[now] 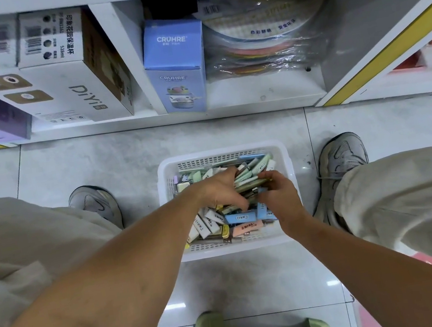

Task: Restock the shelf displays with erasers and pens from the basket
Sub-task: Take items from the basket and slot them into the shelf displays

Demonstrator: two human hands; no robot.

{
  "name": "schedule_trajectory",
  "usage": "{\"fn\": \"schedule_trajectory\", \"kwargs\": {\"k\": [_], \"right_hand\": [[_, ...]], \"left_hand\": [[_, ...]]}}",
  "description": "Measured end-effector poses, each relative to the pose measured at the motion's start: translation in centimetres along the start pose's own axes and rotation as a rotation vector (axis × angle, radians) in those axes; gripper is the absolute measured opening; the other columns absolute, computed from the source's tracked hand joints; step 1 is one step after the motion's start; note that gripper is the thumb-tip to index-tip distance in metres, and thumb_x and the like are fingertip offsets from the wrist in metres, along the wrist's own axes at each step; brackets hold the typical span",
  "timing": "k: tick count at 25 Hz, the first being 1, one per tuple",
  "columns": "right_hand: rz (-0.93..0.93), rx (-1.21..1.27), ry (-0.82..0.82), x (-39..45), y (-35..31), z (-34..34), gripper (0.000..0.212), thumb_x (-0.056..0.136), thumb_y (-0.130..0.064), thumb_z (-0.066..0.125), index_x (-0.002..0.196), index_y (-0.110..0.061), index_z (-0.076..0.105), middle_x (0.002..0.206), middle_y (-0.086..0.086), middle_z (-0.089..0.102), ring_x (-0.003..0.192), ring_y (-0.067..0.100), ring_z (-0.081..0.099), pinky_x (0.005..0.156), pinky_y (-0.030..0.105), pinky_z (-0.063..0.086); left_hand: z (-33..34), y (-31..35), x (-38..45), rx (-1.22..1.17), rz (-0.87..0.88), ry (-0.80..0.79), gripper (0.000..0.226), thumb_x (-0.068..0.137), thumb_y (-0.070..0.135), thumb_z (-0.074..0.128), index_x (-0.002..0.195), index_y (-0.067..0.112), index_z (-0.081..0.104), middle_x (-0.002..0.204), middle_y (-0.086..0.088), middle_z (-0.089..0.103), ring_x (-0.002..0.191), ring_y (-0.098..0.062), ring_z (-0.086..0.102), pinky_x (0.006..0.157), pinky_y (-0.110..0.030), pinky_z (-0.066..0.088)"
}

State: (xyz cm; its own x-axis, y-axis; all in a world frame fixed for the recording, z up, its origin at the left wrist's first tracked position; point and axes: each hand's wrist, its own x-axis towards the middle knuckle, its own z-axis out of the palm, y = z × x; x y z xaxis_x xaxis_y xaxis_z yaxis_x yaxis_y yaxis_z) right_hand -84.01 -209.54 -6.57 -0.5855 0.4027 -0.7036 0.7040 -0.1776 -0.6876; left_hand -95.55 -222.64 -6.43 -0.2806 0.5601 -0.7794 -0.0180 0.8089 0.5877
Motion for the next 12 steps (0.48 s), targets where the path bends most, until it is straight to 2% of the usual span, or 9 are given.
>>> {"fn": "schedule_trajectory", "kwargs": {"k": [3, 6, 9, 11, 12], "right_hand": [[-0.071, -0.173, -0.021, -0.2, 0.0, 0.0, 0.051, 0.078, 0.014, 0.057, 0.113, -0.023, 0.062, 0.109, 0.003, 0.07, 0.101, 0.022, 0.067, 0.074, 0.032, 0.058], [-0.15, -0.267, -0.057, -0.4, -0.6, -0.1, 0.054, 0.074, 0.013, 0.062, 0.118, -0.017, 0.063, 0.111, 0.007, 0.07, 0.105, 0.025, 0.066, 0.091, 0.045, 0.056], [-0.214, -0.244, -0.096, -0.7, -1.2, -0.2, 0.066, 0.074, 0.017, 0.061, 0.129, -0.019, 0.054, 0.107, 0.006, 0.071, 0.099, 0.019, 0.068, 0.086, 0.039, 0.058], [-0.222, -0.194, -0.081, -0.6, -1.5, -0.3, 0.072, 0.076, 0.019, 0.061, 0.133, -0.022, 0.046, 0.101, 0.0, 0.067, 0.09, 0.007, 0.068, 0.079, 0.032, 0.06], [-0.22, -0.19, -0.066, -0.6, -1.5, -0.4, 0.071, 0.076, 0.018, 0.061, 0.132, -0.023, 0.045, 0.1, -0.003, 0.065, 0.089, 0.007, 0.067, 0.079, 0.033, 0.06]], "left_hand": [[-0.3, 0.7, 0.1, -0.028, -0.027, -0.02, 0.078, 0.071, 0.025, 0.079, 0.137, 0.02, 0.038, 0.118, -0.001, 0.058, 0.106, -0.018, 0.058, 0.091, -0.038, 0.053], [0.6, 1.4, 0.9, 0.084, -0.057, 0.066, 0.09, 0.066, 0.025, 0.087, 0.137, 0.014, 0.032, 0.114, -0.002, 0.056, 0.104, -0.02, 0.057, 0.086, -0.032, 0.052], [1.1, 1.6, 1.9, 0.083, -0.062, 0.091, 0.083, 0.065, 0.021, 0.088, 0.13, 0.013, 0.038, 0.106, 0.003, 0.053, 0.099, -0.017, 0.054, 0.077, -0.021, 0.045], [0.8, 1.2, 2.1, 0.062, -0.075, 0.147, 0.074, 0.063, 0.02, 0.09, 0.122, 0.015, 0.045, 0.109, 0.0, 0.058, 0.1, -0.018, 0.058, 0.083, -0.025, 0.049], [0.6, 0.9, 2.0, 0.053, -0.074, 0.188, 0.073, 0.061, 0.019, 0.091, 0.119, 0.016, 0.047, 0.11, 0.0, 0.06, 0.099, -0.019, 0.059, 0.082, -0.027, 0.05]]}}
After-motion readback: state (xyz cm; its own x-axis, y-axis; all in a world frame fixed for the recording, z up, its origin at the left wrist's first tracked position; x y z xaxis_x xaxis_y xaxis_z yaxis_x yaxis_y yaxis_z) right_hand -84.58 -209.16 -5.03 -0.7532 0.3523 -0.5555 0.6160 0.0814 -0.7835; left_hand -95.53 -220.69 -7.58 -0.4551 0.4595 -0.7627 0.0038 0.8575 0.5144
